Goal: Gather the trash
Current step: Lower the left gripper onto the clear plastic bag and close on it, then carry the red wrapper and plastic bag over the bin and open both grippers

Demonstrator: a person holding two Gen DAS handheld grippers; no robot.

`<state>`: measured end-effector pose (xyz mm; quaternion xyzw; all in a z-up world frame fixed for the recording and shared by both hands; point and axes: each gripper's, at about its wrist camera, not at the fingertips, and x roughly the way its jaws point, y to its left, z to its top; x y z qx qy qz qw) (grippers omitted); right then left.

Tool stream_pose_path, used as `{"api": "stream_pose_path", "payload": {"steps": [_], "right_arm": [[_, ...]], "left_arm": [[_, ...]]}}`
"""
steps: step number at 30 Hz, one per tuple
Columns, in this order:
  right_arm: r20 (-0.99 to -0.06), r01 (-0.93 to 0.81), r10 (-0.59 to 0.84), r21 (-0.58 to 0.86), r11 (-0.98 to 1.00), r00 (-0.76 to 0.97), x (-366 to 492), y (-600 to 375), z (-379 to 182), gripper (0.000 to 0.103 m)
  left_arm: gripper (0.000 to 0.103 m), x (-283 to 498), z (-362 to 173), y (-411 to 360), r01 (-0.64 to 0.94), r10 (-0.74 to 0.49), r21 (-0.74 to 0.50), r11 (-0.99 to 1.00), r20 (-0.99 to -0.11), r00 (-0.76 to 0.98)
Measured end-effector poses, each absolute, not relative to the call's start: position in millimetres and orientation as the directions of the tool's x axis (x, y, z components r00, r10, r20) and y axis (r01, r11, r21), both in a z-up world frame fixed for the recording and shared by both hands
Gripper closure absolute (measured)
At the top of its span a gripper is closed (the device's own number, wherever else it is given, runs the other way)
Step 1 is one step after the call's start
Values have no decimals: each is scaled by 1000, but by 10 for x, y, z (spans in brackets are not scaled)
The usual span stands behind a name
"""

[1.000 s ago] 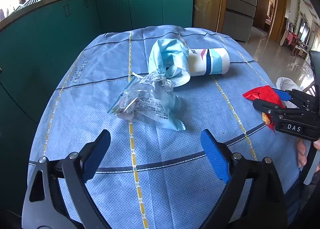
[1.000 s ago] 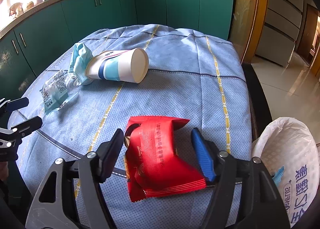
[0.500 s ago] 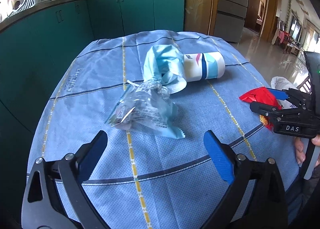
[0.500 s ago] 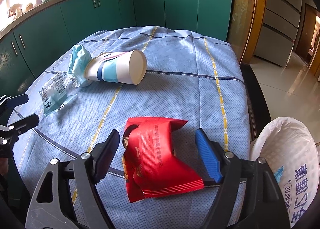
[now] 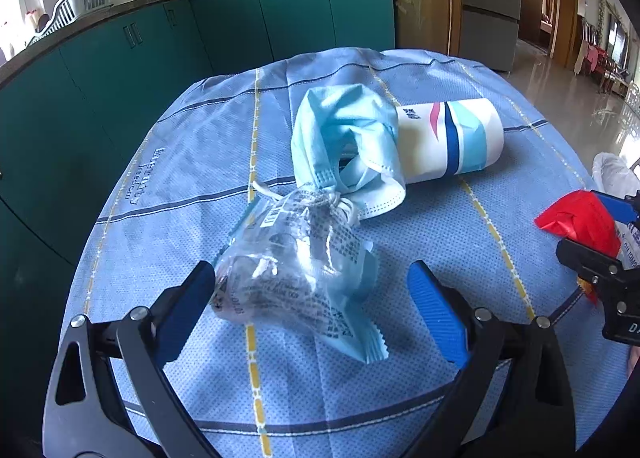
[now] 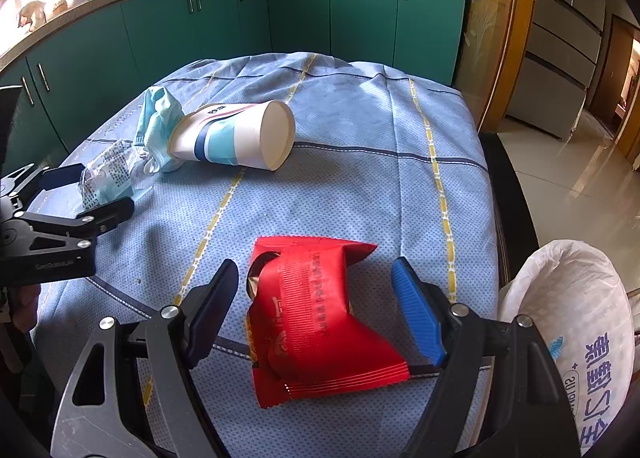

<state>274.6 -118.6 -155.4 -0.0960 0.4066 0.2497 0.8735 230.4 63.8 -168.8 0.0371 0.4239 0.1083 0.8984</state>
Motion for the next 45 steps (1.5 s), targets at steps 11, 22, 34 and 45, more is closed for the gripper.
{"api": "stream_pose_path", "payload": {"steps": [11,22,34,45], "right_arm": [[-769,-518,341,16,856,541,2758,-1138,-1605,26],[-749,-582,413,45,812,518,2665,-1092,-1539,55],[-585,-206,205,66,976,785,2575,-2519,-996,55],[-638,216,-41,198,956,769,2316,-4126,-1274,55]], "left_arm": [[18,2373,-1774,677,-142,179,116,983,-774,607],[42,2086,-1649,692,-108,107,49,993,-761,640],[42,1927,-1077,-39,95,-68,4,995,-673,736],[42,2401,-1199,-1920,484,-357,-18,875,-699,619]]}}
